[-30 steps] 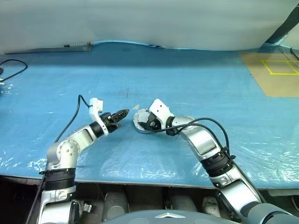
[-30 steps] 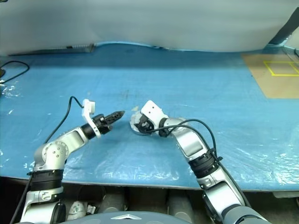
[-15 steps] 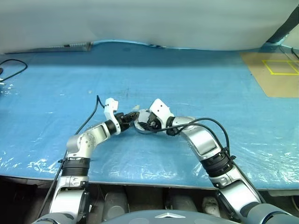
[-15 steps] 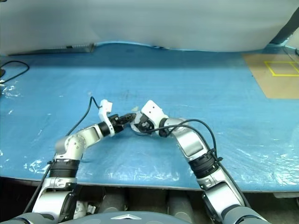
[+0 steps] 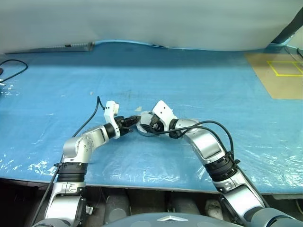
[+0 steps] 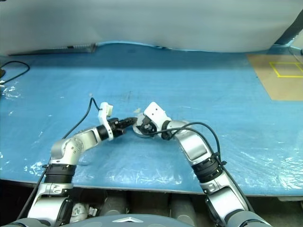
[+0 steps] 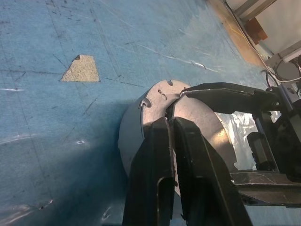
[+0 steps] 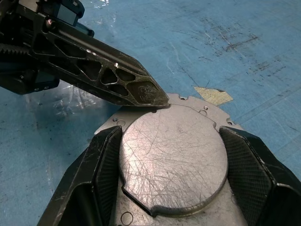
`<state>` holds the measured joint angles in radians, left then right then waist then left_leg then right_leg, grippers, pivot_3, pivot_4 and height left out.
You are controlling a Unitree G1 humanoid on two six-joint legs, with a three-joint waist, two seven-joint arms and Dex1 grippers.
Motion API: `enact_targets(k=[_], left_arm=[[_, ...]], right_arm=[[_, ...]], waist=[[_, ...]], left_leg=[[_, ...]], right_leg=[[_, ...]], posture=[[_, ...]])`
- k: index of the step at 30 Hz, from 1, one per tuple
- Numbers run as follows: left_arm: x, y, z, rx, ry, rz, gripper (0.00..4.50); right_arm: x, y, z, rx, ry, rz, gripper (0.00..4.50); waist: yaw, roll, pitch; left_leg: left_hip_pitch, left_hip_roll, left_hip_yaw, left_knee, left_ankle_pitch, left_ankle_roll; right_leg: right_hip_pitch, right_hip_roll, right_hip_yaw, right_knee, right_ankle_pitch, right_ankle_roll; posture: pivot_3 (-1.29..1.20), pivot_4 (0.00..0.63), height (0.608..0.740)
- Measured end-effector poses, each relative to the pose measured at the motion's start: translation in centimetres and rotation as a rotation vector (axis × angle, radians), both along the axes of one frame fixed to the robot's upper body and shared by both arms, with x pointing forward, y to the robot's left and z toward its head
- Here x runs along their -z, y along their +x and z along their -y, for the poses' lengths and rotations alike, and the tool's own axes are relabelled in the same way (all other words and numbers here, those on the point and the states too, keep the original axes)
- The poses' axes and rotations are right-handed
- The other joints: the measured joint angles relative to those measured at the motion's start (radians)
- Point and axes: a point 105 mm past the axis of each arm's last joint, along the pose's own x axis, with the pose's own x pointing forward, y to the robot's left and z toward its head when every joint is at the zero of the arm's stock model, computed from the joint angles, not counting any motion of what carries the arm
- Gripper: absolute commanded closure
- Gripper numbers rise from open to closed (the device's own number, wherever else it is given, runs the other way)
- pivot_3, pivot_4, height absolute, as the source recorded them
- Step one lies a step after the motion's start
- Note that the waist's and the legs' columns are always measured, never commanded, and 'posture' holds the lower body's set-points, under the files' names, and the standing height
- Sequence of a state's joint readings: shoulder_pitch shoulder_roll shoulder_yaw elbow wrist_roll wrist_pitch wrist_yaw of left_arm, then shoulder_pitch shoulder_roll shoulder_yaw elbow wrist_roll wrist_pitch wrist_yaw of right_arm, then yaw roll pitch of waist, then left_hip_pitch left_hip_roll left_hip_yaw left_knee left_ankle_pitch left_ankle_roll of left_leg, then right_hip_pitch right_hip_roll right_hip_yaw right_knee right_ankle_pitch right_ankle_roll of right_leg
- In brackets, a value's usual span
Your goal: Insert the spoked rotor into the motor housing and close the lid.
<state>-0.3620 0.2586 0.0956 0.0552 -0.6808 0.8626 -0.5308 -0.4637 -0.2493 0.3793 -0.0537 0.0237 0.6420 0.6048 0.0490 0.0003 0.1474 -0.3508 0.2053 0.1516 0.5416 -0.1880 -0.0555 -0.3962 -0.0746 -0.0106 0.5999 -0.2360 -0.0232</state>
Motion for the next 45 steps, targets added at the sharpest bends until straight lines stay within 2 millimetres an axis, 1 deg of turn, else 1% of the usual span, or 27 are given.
enact_targets(k=[2, 9, 12, 14, 18, 21, 22, 23, 29, 33, 35, 39, 42, 45], left_arm=[[0.1, -0.1, 0.1, 0.012, 0.007, 0.001, 4.27], [0.0, -0.2, 0.2, 0.027, 0.029, 0.003, 4.27], [0.0, -0.2, 0.3, 0.030, 0.045, 0.009, 4.27], [0.0, -0.2, 0.2, 0.029, 0.051, 0.010, 4.27], [0.0, -0.1, 0.4, 0.041, 0.061, 0.016, 4.27], [-0.2, -0.2, 0.6, 0.057, 0.060, 0.022, 4.27], [-0.2, -0.2, 0.7, 0.061, 0.059, 0.024, 4.27], [-0.2, -0.2, 0.7, 0.065, 0.059, 0.025, 4.27], [-0.5, -0.1, 0.9, 0.078, 0.064, 0.036, 4.27], [-0.6, -0.1, 1.1, 0.087, 0.072, 0.043, 4.27], [-0.7, -0.1, 1.2, 0.093, 0.077, 0.047, 4.27], [-0.7, -0.1, 1.2, 0.102, 0.076, 0.052, 4.27], [-0.8, -0.2, 1.3, 0.110, 0.074, 0.057, 4.27], [-0.8, -0.2, 1.4, 0.113, 0.073, 0.059, 4.27]], right_arm=[[0.0, 0.0, 0.0, 0.000, 0.000, 0.000, 1.54], [0.0, 0.0, 0.0, 0.000, 0.002, -0.002, 1.54], [0.0, 0.0, 0.0, 0.002, 0.003, -0.005, 0.50], [0.1, -0.2, -0.1, -0.005, 0.013, -0.014, 0.01], [-0.2, -0.2, -0.1, 0.005, 0.036, -0.019, 0.01], [-0.7, -0.4, 0.3, 0.014, 0.095, -0.030, 0.01], [-0.8, -0.5, 0.4, 0.017, 0.111, -0.036, 0.01], [-0.9, -0.5, 0.6, 0.023, 0.129, -0.042, 0.01], [-1.7, 0.2, 2.0, 0.102, 0.210, -0.062, 0.01], [-2.0, 0.7, 3.0, 0.174, 0.273, -0.114, 0.01], [-1.9, 0.8, 3.6, 0.213, 0.317, -0.168, 0.01], [-1.8, 0.7, 4.8, 0.271, 0.391, -0.270, 0.01], [-1.5, 0.4, 5.6, 0.318, 0.476, -0.388, 0.01], [-1.1, -0.2, 5.7, 0.335, 0.561, -0.507, 0.01]], waist=[[0.000, 0.000, 0.000], [0.001, 0.000, 0.000], [0.001, 0.000, 0.000], [0.001, 0.000, 0.000], [0.003, 0.000, 0.000], [0.010, 0.000, 0.000], [0.012, 0.000, 0.000], [0.014, 0.000, 0.000], [0.020, 0.000, 0.001], [0.020, 0.001, 0.001], [0.020, 0.001, 0.001], [0.021, 0.001, 0.001], [0.021, 0.001, 0.001], [0.021, 0.001, 0.001]], left_leg=[[0.000, 0.000, 0.000, 0.000, 0.000, 0.000], [0.000, 0.000, 0.000, 0.000, 0.000, 0.000], [0.000, 0.000, 0.000, 0.000, 0.000, 0.000], [0.000, 0.000, 0.000, -0.001, 0.000, 0.000], [0.001, 0.000, 0.000, -0.001, 0.000, 0.000], [-0.001, 0.000, 0.000, -0.001, 0.000, 0.000], [-0.002, 0.000, 0.000, -0.002, 0.000, 0.000], [-0.002, 0.000, 0.000, -0.002, 0.000, 0.000], [-0.009, 0.000, 0.000, -0.002, 0.000, 0.000], [-0.011, 0.000, -0.001, -0.002, 0.000, -0.001], [-0.012, 0.000, -0.002, -0.002, 0.000, -0.001], [-0.014, 0.000, -0.003, -0.002, 0.000, -0.001], [-0.014, 0.001, -0.003, -0.002, 0.000, -0.001], [-0.014, 0.000, -0.003, -0.002, 0.000, -0.001]], right_leg=[[0.000, 0.000, 0.000, 0.000, -0.003, 0.005], [0.000, 0.000, 0.000, 0.000, -0.003, 0.006], [0.000, 0.000, 0.000, 0.000, -0.003, 0.006], [0.000, 0.000, 0.000, -0.001, -0.003, 0.006], [0.001, -0.001, 0.000, -0.001, -0.004, 0.006], [0.000, -0.001, 0.000, -0.003, -0.004, 0.006], [-0.001, 0.000, 0.000, -0.004, -0.003, 0.006], [-0.001, 0.000, -0.001, -0.004, -0.001, 0.001], [-0.006, 0.000, -0.002, -0.004, 0.001, -0.001], [-0.007, 0.000, -0.004, -0.005, 0.001, -0.001], [-0.007, 0.000, -0.005, -0.007, 0.003, 0.002], [-0.007, 0.000, -0.007, -0.008, 0.004, 0.003], [-0.007, 0.000, -0.007, -0.008, 0.004, 0.003], [-0.007, 0.000, -0.007, -0.008, 0.004, 0.003]], posture=[[0.00, 0.150, 0.740], [0.00, 0.150, 0.740], [0.00, 0.150, 0.740], [0.00, 0.150, 0.740], [0.00, 0.150, 0.740], [0.00, 0.150, 0.740], [0.00, 0.150, 0.740], [0.00, 0.150, 0.740], [0.00, 0.150, 0.740], [0.00, 0.150, 0.740], [0.00, 0.150, 0.740], [0.00, 0.150, 0.740], [0.00, 0.150, 0.740], [0.00, 0.150, 0.740]])
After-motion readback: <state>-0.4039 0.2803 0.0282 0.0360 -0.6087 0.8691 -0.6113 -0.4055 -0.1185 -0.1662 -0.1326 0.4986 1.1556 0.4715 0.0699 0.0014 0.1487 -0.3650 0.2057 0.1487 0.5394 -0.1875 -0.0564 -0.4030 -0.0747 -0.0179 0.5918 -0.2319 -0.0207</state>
